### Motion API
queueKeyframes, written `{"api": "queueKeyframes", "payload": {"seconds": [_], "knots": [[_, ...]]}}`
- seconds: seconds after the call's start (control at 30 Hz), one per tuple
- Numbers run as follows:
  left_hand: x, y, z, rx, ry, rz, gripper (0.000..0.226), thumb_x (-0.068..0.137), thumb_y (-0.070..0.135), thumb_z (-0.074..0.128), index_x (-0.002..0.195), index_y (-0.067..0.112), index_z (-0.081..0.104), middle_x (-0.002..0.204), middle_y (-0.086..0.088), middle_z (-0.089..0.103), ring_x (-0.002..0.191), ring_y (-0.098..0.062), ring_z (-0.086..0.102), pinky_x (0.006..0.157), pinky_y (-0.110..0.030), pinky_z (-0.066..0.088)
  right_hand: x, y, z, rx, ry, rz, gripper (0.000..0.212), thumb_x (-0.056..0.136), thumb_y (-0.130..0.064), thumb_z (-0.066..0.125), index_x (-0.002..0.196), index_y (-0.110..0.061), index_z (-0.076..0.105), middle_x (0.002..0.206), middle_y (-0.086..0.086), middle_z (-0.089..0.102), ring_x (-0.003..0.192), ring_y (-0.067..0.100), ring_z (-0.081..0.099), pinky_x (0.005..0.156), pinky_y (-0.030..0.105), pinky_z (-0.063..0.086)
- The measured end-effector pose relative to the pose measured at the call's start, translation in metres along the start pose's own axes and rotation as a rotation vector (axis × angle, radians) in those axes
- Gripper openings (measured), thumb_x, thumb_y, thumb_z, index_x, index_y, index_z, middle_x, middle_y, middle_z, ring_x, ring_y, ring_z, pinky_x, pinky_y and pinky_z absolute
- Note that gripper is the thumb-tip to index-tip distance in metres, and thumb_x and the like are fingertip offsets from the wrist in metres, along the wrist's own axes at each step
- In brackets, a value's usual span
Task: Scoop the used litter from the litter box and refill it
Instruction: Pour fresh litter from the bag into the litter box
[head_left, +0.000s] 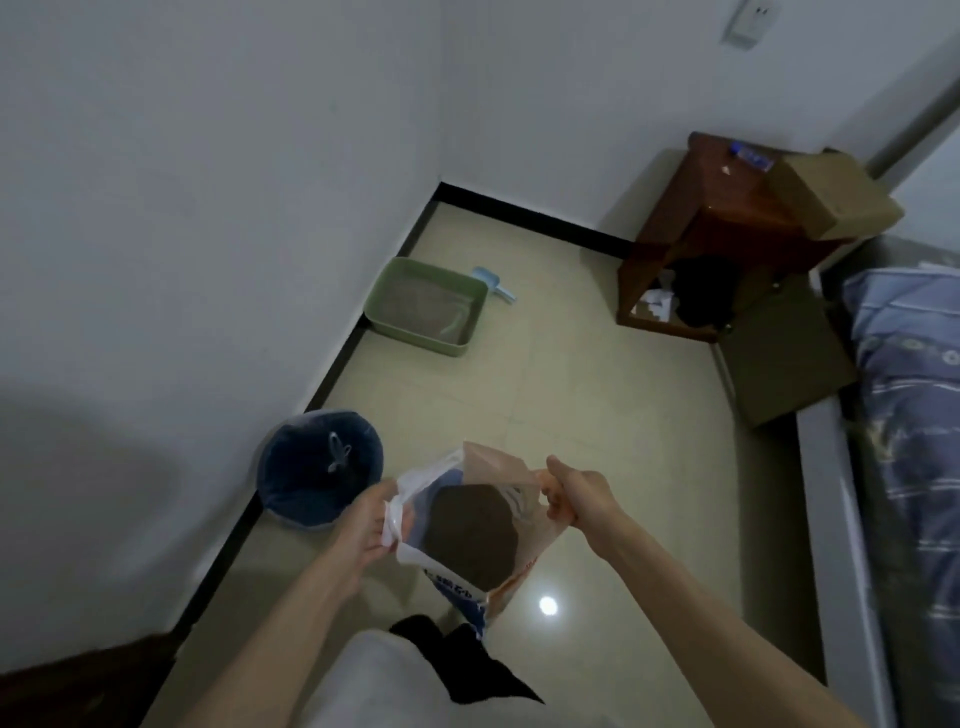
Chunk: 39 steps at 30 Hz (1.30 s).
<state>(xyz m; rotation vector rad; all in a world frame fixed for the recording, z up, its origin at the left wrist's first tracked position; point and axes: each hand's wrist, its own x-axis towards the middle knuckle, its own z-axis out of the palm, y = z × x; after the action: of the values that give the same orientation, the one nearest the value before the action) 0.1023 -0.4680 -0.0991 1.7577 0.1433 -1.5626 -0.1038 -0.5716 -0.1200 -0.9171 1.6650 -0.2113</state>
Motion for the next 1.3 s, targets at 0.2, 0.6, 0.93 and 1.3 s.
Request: {"api": "queueKeyframes", "payload": {"seconds": [0.2,0.6,0.93,1.3], "knots": [[0.055,0.064,0.095,0.095,-0.07,0.082,0.026,0.097,0.03,0.043,0.079,0.014,0.052,0.079,-0.001,0.057,0.068,-0.011,0.054,0.056,-0.019,0.047,0.077,-0.066,-0.067,0.04,0.051,-0.021,0.038,0.095,-0.037,0.046,0.076,-0.008,0.061,0.069,0.007,0.054,0.064,0.019,0.05,0.069,0.03,0.043],[0.218,0.231,0.265,0.118,-0.106,-0.02,0.027,0.098,0.026,0.044,0.087,0.006,0.059,0.055,0.004,0.058,0.045,-0.004,0.052,0.038,-0.01,0.04,0.282,-0.216,-0.15,0.003,0.116,0.067,0.038,0.096,-0.036,0.045,0.081,-0.006,0.062,0.07,0.008,0.053,0.066,0.02,0.05,0.078,0.033,0.043],[0.319,0.303,0.364,0.138,0.038,-0.059,0.04,0.096,0.023,0.047,0.117,-0.01,0.054,0.083,-0.007,0.058,0.065,-0.01,0.051,0.043,-0.009,0.044,0.45,-0.313,-0.19,0.012,0.078,0.115,0.034,0.092,-0.027,0.052,0.068,-0.004,0.059,0.062,0.01,0.053,0.061,0.022,0.048,0.069,0.032,0.039],[0.453,0.311,0.452,-0.228,0.224,-0.14,0.04,0.095,0.023,0.047,0.122,-0.006,0.054,0.11,-0.016,0.057,0.083,-0.022,0.058,0.061,-0.021,0.047,0.649,-0.378,-0.178,-0.406,-0.237,-0.092,0.026,0.091,-0.02,0.049,0.069,-0.007,0.052,0.065,0.008,0.048,0.061,0.017,0.043,0.059,0.029,0.034]]}}
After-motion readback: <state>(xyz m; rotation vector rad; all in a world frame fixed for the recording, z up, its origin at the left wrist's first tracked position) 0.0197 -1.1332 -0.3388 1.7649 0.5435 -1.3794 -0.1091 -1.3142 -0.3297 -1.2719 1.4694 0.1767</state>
